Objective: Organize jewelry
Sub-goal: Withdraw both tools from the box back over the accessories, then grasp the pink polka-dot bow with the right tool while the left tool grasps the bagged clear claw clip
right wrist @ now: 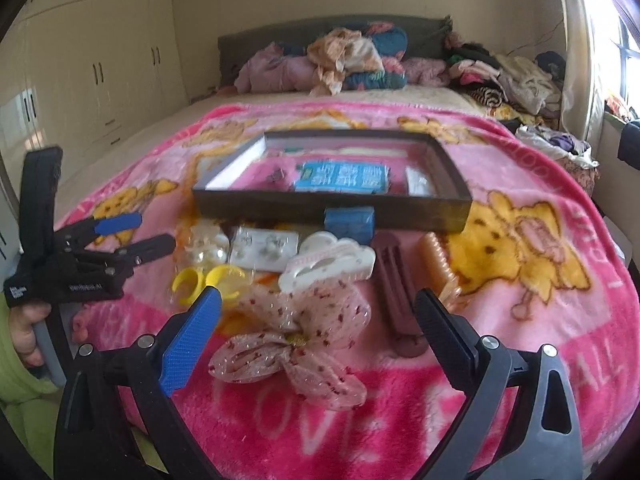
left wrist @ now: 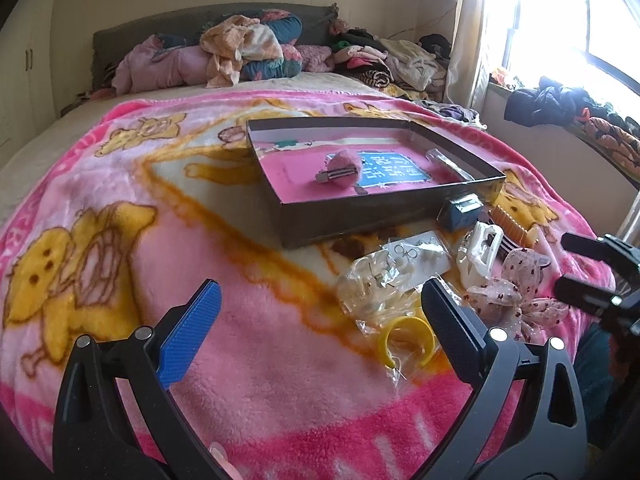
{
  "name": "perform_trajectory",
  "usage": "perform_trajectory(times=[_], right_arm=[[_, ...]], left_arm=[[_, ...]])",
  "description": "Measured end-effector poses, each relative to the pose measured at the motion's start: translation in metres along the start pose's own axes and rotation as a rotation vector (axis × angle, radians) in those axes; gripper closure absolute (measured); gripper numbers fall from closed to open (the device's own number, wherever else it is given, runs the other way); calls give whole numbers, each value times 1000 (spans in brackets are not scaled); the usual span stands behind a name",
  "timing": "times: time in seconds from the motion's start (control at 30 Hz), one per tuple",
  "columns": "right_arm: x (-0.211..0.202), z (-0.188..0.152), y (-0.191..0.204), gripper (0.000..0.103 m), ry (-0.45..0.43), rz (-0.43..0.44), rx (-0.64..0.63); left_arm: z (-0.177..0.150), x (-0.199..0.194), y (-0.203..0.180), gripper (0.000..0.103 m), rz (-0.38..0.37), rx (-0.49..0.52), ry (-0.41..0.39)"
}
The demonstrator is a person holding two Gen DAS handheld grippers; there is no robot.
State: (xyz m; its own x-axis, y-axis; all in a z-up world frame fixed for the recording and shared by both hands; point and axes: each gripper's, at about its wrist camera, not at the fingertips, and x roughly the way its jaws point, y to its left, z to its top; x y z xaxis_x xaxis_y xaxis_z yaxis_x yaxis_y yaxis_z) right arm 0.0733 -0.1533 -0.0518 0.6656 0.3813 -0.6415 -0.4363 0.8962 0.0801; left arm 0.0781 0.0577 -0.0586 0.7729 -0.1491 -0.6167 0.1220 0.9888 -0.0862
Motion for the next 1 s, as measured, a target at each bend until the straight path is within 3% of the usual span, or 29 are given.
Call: perform_trajectory(times=[0.23, 0.43, 0.47, 0.6, 0.73, 0.83, 0.97, 1.0], right_arm=[[23, -1, -3, 14, 92, 5, 34], [39, -3, -3, 31, 154, 32, 49], [39, -4, -3, 36, 156, 37, 49], [38, -5, 4, 74, 157, 60, 19], [31, -2, 10, 89, 126, 43, -7], [27, -1, 11, 90, 110, 45, -6], [21, -1, 13, 92, 91, 43, -15], [19, 0, 13, 92, 87, 44, -14]], left_arm=[[1, 18, -8, 12, -18, 24, 23], [7, 35, -14, 12, -40, 21, 43], [7, 37, -14, 12, -46, 16, 49], [8, 42, -14, 12, -67, 6, 65], [9, 46, -15, 25, -76, 9, 72], [8, 49, -15, 36, -82, 5, 87], [9, 48, -15, 63, -94, 11, 88], [9, 47, -16, 65, -95, 16, 87]])
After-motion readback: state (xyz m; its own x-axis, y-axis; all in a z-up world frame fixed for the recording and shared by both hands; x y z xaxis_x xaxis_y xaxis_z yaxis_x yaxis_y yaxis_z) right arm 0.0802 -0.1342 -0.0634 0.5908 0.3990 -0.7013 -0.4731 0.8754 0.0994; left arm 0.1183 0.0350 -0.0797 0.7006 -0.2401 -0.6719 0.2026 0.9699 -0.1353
